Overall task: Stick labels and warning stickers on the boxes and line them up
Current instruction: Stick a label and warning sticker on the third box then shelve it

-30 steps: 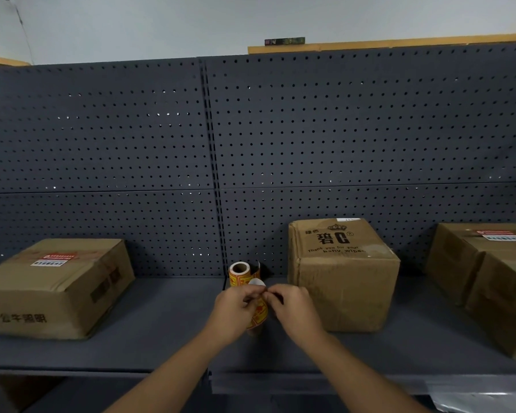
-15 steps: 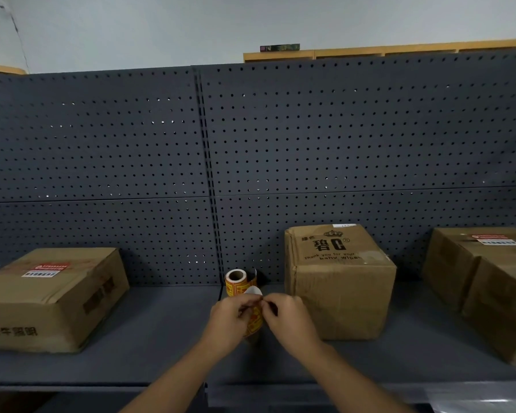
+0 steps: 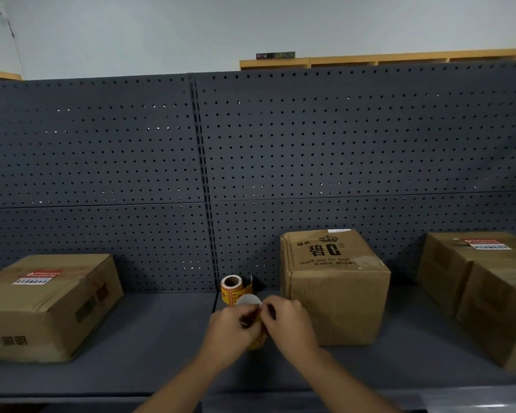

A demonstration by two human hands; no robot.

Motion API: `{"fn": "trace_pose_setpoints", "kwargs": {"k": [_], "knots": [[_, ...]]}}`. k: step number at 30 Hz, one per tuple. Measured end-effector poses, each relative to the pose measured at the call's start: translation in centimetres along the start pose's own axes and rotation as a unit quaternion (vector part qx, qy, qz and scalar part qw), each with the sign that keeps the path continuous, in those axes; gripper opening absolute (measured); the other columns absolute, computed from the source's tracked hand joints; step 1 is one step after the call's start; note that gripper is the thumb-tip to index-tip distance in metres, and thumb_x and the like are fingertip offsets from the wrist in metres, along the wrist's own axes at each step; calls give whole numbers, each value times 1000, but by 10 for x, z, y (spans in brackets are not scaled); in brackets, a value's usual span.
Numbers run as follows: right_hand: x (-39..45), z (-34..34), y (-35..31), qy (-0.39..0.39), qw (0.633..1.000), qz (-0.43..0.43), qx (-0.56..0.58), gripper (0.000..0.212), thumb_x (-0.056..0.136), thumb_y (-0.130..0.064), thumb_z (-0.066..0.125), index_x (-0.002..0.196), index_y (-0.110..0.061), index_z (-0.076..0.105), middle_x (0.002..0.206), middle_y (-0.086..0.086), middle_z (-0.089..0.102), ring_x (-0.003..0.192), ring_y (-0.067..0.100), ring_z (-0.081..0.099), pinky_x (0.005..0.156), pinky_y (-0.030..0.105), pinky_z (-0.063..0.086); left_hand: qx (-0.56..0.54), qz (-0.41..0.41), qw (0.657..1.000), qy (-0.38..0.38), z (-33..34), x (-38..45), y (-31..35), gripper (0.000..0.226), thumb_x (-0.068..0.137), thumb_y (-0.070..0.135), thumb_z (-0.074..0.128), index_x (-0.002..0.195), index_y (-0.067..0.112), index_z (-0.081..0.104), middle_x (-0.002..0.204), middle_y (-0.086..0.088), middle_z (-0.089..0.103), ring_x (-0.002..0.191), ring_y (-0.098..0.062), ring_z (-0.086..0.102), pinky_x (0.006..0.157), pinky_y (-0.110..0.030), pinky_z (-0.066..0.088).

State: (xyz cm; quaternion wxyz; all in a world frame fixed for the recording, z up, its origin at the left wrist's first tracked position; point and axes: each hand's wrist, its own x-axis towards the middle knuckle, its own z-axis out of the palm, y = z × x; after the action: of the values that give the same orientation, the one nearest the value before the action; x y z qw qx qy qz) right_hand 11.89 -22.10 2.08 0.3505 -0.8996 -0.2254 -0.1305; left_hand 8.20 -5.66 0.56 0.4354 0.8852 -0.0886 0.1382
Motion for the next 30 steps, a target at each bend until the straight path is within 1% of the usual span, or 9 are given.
{"fn": "trace_pose_setpoints", "kwargs": {"k": [3, 6, 10, 15, 20, 22, 24, 27, 30], "knots": [[-2, -2, -3, -2, 1000, -2, -15, 20, 102, -34, 55, 97, -21, 70, 82, -3, 70, 72, 11, 68, 68, 35, 60, 44, 6, 999, 27, 2, 0, -7, 32, 93, 24, 69, 116, 45, 75, 100, 24, 76, 96, 5, 70, 86, -31, 60], [-4, -6, -2, -14, 1000, 4, -12, 22, 103, -36, 55, 95, -21, 69, 79, -3, 71, 66, 10, 69, 63, 35, 60, 95, 8, 993, 66, 4, 1, -15, 36, 92, 16, 72, 118, 41, 75, 104, 19, 77, 96, 1, 70, 84, -30, 60], [-9, -14, 1, -36, 999, 15, -5, 20, 104, -33, 54, 98, -20, 68, 76, -3, 69, 52, 9, 67, 53, 26, 58, 167, 10, 982, 90, 3, -1, -19, 35, 91, 16, 75, 118, 37, 76, 106, 15, 77, 97, -4, 71, 87, -26, 57], [-13, -20, 4, -30, 999, 17, -14, 18, 102, -28, 57, 101, -18, 71, 81, 0, 72, 57, 15, 67, 55, 35, 58, 203, -19, 974, 102, -1, -1, -24, 34, 90, 22, 76, 119, 39, 75, 100, 13, 78, 92, -10, 70, 90, -38, 55], [-14, -29, 5, -33, 999, 13, 2, 16, 100, -26, 60, 101, -18, 74, 86, -2, 73, 66, 12, 68, 59, 34, 60, 212, -36, 972, 99, -3, 2, -26, 32, 92, 25, 74, 121, 40, 74, 97, 13, 77, 89, -8, 68, 96, -43, 52], [-15, -33, 6, -25, 1000, 14, 3, 16, 97, -26, 62, 99, -18, 76, 84, -4, 74, 70, 9, 67, 61, 30, 58, 220, -36, 971, 89, -4, 1, -26, 32, 93, 25, 72, 121, 42, 72, 96, 14, 76, 91, -8, 67, 98, -42, 50], [-18, -39, 7, -19, 1000, 21, 13, 15, 95, -25, 63, 95, -18, 76, 80, -6, 73, 67, 7, 66, 58, 27, 55, 233, -40, 969, 76, -6, 1, -27, 32, 95, 26, 69, 123, 43, 71, 97, 14, 76, 93, -8, 66, 100, -41, 47], [-19, -49, 7, -10, 999, 31, 41, 16, 95, -24, 62, 87, -18, 75, 71, -7, 70, 60, 8, 64, 56, 33, 56, 230, -40, 970, 63, -9, -1, -30, 30, 96, 28, 68, 123, 42, 70, 102, 15, 75, 96, -9, 68, 99, -41, 49], [-18, -62, 6, 13, 997, 42, 59, 17, 93, -23, 64, 80, -19, 74, 66, -8, 69, 60, 8, 65, 57, 35, 57, 239, -36, 969, 51, -10, -2, -29, 34, 96, 25, 67, 127, 40, 69, 105, 13, 76, 99, -12, 69, 97, -40, 51]]}}
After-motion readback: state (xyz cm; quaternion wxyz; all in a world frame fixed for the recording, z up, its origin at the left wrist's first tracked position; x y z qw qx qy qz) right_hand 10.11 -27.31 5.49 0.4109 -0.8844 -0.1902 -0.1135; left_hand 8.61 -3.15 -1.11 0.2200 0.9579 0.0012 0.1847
